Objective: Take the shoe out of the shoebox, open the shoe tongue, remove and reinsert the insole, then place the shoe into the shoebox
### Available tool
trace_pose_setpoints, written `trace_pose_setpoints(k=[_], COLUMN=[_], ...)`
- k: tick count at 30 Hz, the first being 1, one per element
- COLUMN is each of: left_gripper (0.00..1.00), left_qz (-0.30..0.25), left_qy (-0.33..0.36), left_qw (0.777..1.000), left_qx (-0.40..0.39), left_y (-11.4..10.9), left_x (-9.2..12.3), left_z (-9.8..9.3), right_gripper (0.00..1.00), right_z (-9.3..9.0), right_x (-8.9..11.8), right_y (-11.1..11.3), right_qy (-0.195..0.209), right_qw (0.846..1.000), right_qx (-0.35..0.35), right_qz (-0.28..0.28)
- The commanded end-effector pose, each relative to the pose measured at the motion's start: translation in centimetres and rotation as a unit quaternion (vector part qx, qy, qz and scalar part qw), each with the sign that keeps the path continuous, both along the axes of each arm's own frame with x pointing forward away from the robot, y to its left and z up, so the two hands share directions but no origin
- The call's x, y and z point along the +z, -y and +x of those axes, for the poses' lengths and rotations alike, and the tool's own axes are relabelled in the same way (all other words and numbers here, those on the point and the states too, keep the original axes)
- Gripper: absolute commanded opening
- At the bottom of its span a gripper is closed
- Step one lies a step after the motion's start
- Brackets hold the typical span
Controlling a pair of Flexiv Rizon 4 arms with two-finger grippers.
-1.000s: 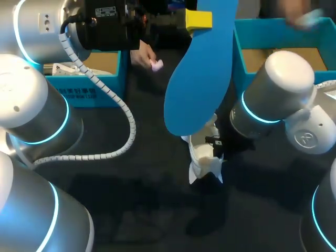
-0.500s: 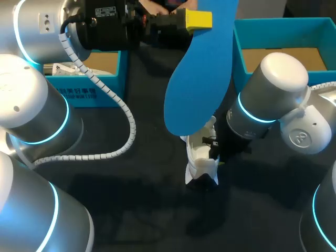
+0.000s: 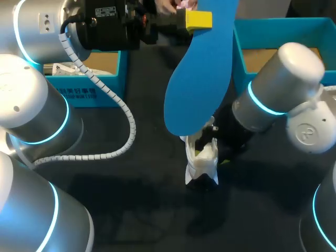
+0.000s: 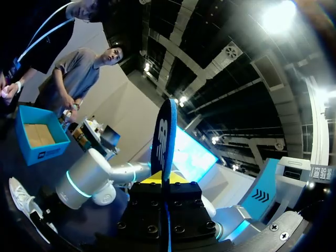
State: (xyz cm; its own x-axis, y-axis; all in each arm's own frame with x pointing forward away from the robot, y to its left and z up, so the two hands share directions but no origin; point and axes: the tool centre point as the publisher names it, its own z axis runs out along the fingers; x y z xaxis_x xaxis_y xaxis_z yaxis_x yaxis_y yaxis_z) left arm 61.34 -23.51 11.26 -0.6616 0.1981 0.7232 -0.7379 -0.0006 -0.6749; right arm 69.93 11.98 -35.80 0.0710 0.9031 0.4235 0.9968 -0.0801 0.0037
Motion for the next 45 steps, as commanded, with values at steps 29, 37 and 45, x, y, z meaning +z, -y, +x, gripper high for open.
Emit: trace_pose_setpoints(k=[29, 37, 45], left_gripper=[0.0, 0.0, 0.0], left_qz=[0.0, 0.0, 0.0], left_qy=[0.0, 0.0, 0.0], left_qw=[1.0, 1.0, 1.0], left_qx=[0.0, 0.0, 0.0], left_y=[0.1, 0.1, 0.1], left_x=[-0.1, -0.1, -0.1], left_z=[0.0, 0.0, 0.0], right_gripper=[1.0, 1.0, 1.0], right_z=[-0.7, -0.4, 0.3], right_x=[9.1, 9.6, 13.1], right_y=[1.4, 1.2, 1.7], right_qy=[0.086, 0.105, 0.132], right_qw=[0.971, 0.954, 0.925], right_qx=[0.075, 0.054, 0.047], right_qz=[0.211, 0.277, 0.354])
